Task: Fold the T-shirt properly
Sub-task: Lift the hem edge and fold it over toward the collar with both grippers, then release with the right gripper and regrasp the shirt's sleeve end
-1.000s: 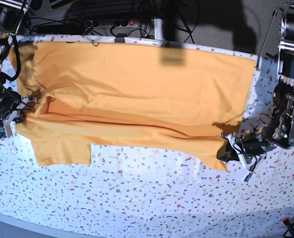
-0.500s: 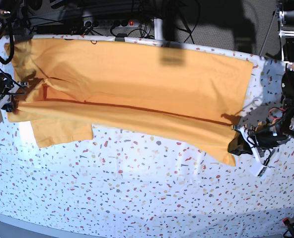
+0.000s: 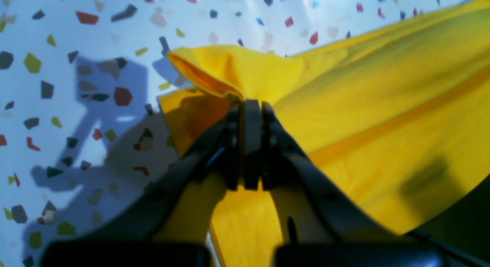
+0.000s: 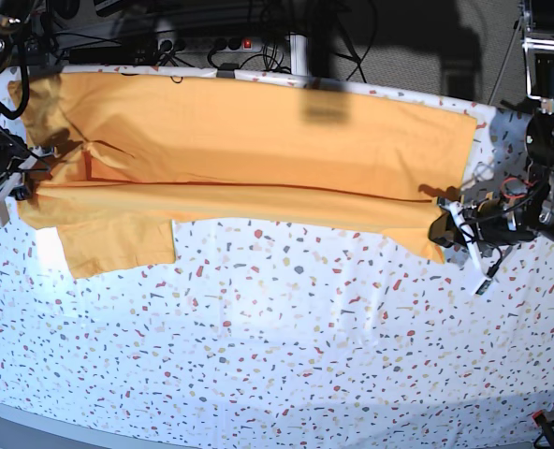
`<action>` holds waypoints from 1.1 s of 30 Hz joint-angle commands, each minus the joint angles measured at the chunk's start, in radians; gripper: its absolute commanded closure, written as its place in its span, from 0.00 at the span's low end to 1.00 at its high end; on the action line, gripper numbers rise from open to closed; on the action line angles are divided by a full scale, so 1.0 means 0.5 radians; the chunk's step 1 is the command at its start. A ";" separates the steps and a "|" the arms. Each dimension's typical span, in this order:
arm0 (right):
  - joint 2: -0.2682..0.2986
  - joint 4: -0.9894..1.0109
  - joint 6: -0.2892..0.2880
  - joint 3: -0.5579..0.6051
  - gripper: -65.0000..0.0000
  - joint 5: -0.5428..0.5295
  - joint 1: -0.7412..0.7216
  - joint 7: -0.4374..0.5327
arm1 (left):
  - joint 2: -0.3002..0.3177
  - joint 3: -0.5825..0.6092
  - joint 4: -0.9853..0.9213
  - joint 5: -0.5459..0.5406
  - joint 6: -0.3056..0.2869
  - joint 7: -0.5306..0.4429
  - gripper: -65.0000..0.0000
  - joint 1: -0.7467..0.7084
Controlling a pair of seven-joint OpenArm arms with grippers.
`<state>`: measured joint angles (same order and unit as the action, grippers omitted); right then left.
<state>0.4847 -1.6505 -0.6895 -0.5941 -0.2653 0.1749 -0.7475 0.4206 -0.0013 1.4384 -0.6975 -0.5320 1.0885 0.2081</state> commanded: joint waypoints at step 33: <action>0.060 0.763 0.032 0.037 0.42 -0.364 -1.025 0.011 | 0.012 -0.021 0.037 -0.129 -0.006 -0.198 0.64 0.043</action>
<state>0.4942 -1.2423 -0.6682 -0.5751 -0.4374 -0.3168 -0.7635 0.4152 -0.0032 1.4384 -0.7414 -0.5312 1.0077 0.2085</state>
